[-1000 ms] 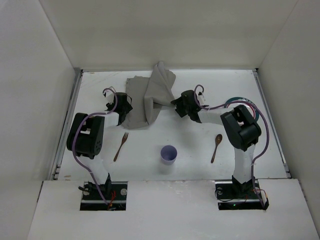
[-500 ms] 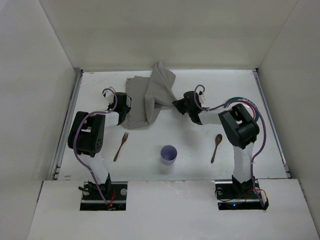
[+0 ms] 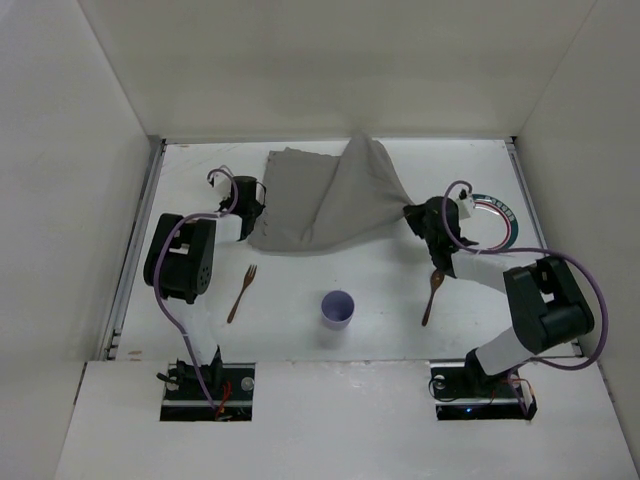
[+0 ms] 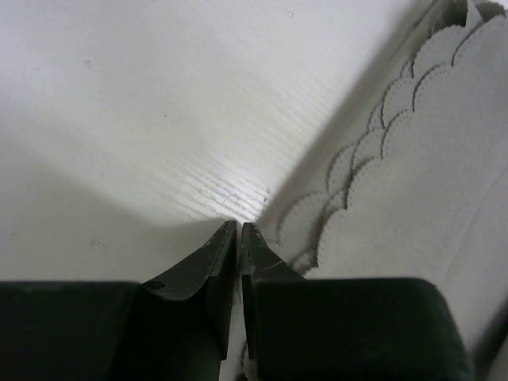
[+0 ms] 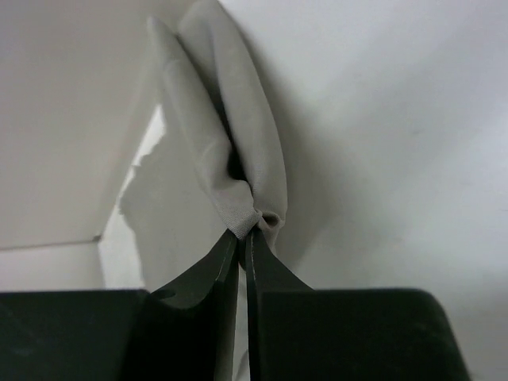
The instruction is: Set the dinner table for one person
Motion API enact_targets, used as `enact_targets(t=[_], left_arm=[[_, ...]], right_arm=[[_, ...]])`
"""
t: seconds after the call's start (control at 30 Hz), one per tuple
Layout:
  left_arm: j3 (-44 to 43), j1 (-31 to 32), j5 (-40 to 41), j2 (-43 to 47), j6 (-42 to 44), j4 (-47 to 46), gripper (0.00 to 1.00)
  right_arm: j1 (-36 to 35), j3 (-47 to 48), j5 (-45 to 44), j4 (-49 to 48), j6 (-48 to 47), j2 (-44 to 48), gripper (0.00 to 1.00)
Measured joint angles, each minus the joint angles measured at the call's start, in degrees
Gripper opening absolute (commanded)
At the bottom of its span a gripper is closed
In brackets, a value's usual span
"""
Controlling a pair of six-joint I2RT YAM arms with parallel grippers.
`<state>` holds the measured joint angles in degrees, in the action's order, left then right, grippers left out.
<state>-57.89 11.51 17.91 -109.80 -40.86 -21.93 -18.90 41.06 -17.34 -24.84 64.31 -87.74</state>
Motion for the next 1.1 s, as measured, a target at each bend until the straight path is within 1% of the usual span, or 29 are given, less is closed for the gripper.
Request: enact_targets(t=[0.13,0.33,0.37,0.53,0.6,0.63,0.77,1.0,1.07,1.1], left_arm=[[-1.2,-0.3,0.0,-0.4,0.0,0.6,0.05],[-0.9,-0.8,0.1,-0.4,-0.3,0.7,0.07],[-0.4,-0.8,0.1,-0.3,-0.4,0.7,0.1],[2.3,-0.7,-0.6,1.5,-1.6,-1.9,0.4],[3.7,-0.6,-1.6,3.0,-1.6,-2.3,0.48],[4.1,-0.5,-2.1,3.8,-1.5,-2.1,0.5],[4.0,0.0,-4.0,5.6,-0.7,-1.6,0.5],[3.3,0.8,-5.6,5.7,-0.5,-0.8,0.46],[5.3,0.7,-5.4,6.7,-1.3,-2.8,0.46],[6.9,0.7,-5.2,7.8,-1.7,-3.9,0.47]], right_arm=[[2.1,-4.4,-0.2,1.7,-0.9,-0.1,0.1],[4.3,-5.6,0.2,4.8,-1.4,-1.0,0.12],[4.3,-6.0,0.3,4.9,-1.6,-1.0,0.12],[4.3,-8.3,0.6,5.0,-1.6,-0.5,0.12],[4.3,-8.3,0.8,4.9,-1.8,-0.5,0.12],[4.3,-8.3,0.8,4.9,-1.8,-0.4,0.12],[4.3,-8.3,0.9,4.8,-2.2,-0.3,0.13],[4.3,-8.3,1.1,4.7,-3.3,1.0,0.13],[4.3,-8.3,1.3,4.7,-3.5,1.6,0.12],[4.3,-8.3,1.3,4.7,-3.7,1.8,0.12]])
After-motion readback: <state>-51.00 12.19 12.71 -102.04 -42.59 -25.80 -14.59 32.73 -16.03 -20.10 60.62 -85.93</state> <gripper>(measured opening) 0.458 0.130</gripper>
